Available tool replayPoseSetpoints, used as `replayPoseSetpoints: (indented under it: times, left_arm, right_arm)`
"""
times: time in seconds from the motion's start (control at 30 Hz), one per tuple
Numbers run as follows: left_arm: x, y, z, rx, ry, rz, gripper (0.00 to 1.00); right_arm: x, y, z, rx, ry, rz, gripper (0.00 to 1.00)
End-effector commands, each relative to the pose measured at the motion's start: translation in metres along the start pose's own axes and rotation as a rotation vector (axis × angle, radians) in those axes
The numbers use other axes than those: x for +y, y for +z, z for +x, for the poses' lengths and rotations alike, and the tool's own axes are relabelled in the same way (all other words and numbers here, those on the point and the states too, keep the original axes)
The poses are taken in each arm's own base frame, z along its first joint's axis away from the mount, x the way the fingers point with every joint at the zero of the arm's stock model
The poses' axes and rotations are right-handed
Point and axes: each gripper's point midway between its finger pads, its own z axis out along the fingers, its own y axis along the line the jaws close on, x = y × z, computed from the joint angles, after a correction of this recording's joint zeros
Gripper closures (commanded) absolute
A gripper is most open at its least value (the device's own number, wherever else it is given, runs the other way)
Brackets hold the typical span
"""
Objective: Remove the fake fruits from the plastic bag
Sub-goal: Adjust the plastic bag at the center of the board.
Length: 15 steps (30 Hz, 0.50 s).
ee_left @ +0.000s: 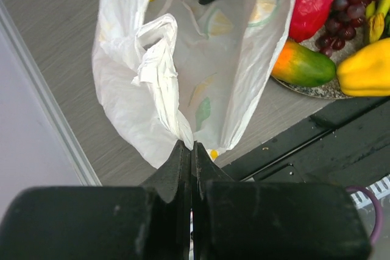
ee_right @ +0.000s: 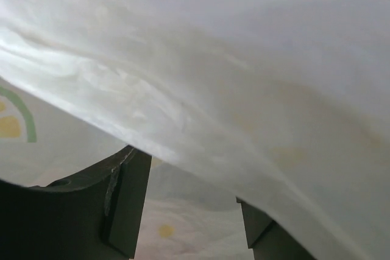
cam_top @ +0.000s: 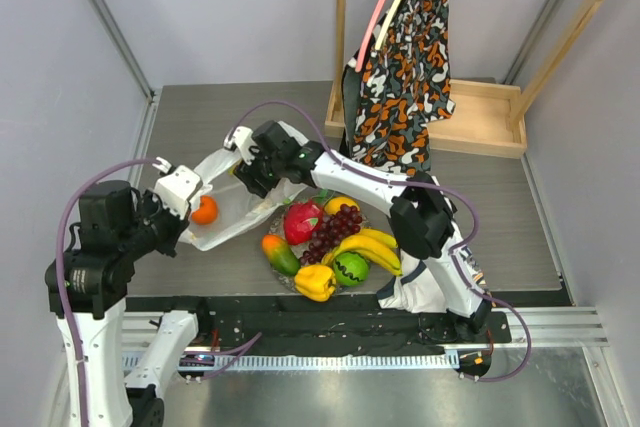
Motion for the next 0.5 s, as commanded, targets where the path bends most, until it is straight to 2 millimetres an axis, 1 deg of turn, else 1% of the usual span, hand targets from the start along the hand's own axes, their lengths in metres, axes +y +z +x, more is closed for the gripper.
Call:
replayPoseSetpoints:
  times: [0.0, 0.03, 0.07, 0.1, 0.17, 0.2, 0.27, 0.3, 0.33, 0.37, 0.47]
  left_arm:
    - [-0.046, -0.016, 0.065, 0.232, -0.05, 0.177, 1.0]
    - [-0.047, -0.015, 0.065, 0.228, -0.047, 0.184, 1.0]
    - [-0.048, -0.015, 0.065, 0.224, -0.037, 0.189, 1.0]
    - [-0.048, -0.015, 0.064, 0.217, -0.034, 0.19, 1.0]
    - [-0.048, -0.016, 0.062, 0.21, -0.018, 0.198, 1.0]
    - [-0.048, -0.017, 0.061, 0.203, -0.008, 0.195, 1.0]
    - [-0.046, -0.02, 0.062, 0.208, 0.01, 0.183, 1.0]
    - [-0.043, -0.023, 0.062, 0.21, 0.024, 0.17, 1.0]
    - [-0.041, -0.026, 0.064, 0.206, 0.037, 0.143, 1.0]
    - [-0.034, -0.028, 0.068, 0.219, 0.058, 0.102, 1.0]
    - [-0.023, -0.041, 0.077, 0.211, 0.143, 0.005, 1.0]
  right_arm:
    - [-0.036, 0.003, -0.036, -0.091, -0.086, 0.151, 0.36]
    - [-0.039, 0.006, -0.035, -0.086, -0.11, 0.169, 0.34]
    - [-0.042, 0.011, -0.032, -0.078, -0.118, 0.176, 0.28]
    - [-0.052, 0.017, -0.029, -0.062, -0.123, 0.225, 0.27]
    - [-0.057, 0.025, -0.022, -0.037, -0.153, 0.234, 0.26]
    - [-0.06, 0.034, -0.014, -0.012, -0.158, 0.238, 0.25]
    - [-0.066, 0.039, -0.008, 0.015, -0.158, 0.254, 0.26]
    - [-0.069, 0.038, -0.009, 0.027, -0.15, 0.255, 0.26]
    - [-0.067, 0.043, -0.005, 0.038, -0.145, 0.239, 0.26]
    - [-0.067, 0.041, -0.006, 0.038, -0.14, 0.236, 0.26]
    - [-0.056, 0.035, -0.009, 0.029, -0.106, 0.201, 0.27]
